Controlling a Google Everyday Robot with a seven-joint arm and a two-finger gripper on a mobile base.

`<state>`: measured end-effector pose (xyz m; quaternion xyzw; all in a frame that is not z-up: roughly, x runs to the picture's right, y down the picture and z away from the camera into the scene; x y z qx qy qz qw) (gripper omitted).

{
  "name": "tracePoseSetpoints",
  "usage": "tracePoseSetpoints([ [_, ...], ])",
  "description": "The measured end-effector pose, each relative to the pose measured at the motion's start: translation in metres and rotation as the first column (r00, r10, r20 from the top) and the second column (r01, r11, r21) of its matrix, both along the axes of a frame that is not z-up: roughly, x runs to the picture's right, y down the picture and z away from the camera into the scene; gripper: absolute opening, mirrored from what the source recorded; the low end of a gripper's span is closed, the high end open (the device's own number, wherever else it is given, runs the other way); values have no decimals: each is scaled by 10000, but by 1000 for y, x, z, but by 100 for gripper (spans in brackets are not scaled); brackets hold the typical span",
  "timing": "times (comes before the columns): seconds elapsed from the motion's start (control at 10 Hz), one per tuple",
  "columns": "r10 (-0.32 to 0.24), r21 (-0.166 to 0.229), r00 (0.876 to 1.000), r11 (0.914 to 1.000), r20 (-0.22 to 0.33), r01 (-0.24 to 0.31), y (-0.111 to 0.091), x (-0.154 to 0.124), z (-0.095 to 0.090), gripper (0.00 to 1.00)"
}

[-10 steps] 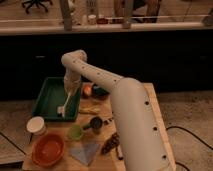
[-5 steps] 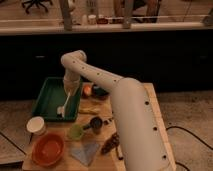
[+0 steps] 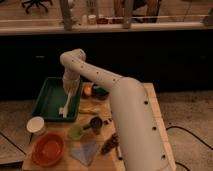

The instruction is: Place brush in tray

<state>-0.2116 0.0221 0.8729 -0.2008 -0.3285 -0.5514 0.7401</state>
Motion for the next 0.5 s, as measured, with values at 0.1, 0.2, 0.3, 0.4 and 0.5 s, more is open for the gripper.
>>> tracePoseSetpoints([
  [0.1, -33, 22, 10000, 10000, 36, 33, -2, -1, 0, 80],
  [0.2, -89, 17, 9999, 10000, 59, 88, -3, -2, -1, 80],
  [0.3, -120, 10, 9999, 9999, 77, 120, -3, -2, -1, 80],
  [0.4, -143, -8, 9999, 9999, 84, 143, -3, -2, -1, 80],
  [0.5, -136, -9, 9999, 9999, 92, 136, -4, -2, -1, 80],
])
